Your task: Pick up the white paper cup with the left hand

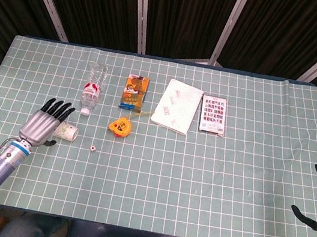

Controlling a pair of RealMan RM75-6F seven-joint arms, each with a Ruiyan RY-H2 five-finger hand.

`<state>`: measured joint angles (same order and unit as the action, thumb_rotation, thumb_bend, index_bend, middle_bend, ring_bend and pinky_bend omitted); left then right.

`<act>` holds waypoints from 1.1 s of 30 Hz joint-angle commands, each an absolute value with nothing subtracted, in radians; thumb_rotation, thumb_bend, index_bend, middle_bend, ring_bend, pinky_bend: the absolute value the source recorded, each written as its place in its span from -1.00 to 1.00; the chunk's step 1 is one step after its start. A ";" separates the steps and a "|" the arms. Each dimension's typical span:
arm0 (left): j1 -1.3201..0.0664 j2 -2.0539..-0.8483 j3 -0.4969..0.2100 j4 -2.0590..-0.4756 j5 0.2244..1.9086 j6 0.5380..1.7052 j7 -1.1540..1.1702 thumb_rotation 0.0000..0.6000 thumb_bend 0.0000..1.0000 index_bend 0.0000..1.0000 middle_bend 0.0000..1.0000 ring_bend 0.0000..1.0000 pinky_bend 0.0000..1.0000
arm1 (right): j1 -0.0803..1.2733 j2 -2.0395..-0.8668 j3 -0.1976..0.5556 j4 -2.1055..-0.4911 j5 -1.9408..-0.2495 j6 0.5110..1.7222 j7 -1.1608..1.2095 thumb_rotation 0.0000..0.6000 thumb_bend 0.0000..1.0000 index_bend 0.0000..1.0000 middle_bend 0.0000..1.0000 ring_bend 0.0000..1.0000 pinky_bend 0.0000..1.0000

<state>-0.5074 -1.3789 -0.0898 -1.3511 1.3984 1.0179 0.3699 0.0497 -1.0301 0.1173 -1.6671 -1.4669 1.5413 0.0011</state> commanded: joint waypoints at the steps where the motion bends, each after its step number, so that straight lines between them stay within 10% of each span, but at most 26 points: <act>1: -0.478 -1.444 -0.056 -1.429 1.357 1.119 0.725 1.00 -1.00 -0.91 -1.00 -1.00 -1.00 | 0.048 -1.028 0.117 -1.666 -1.468 1.542 0.006 1.00 -1.00 -1.00 -1.00 -1.00 -1.00; 15: -0.502 -1.630 -0.046 -1.234 1.345 1.158 0.966 1.00 -1.00 -0.72 -0.77 -0.80 -0.63 | 0.046 -1.024 0.119 -1.663 -1.469 1.549 0.022 1.00 -1.00 -1.00 -1.00 -1.00 -1.00; 33: -0.491 -1.663 -0.065 -1.190 1.364 1.218 0.847 1.00 -0.93 -0.02 -0.16 -0.16 -0.07 | 0.049 -1.031 0.119 -1.663 -1.469 1.546 0.008 1.00 -1.00 -1.00 -1.00 -1.00 -1.00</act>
<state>-0.4981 -1.6689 -0.0524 -1.1704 1.3655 1.1973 0.8686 0.0496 -1.0302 0.1193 -1.6632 -1.4681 1.5449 0.0094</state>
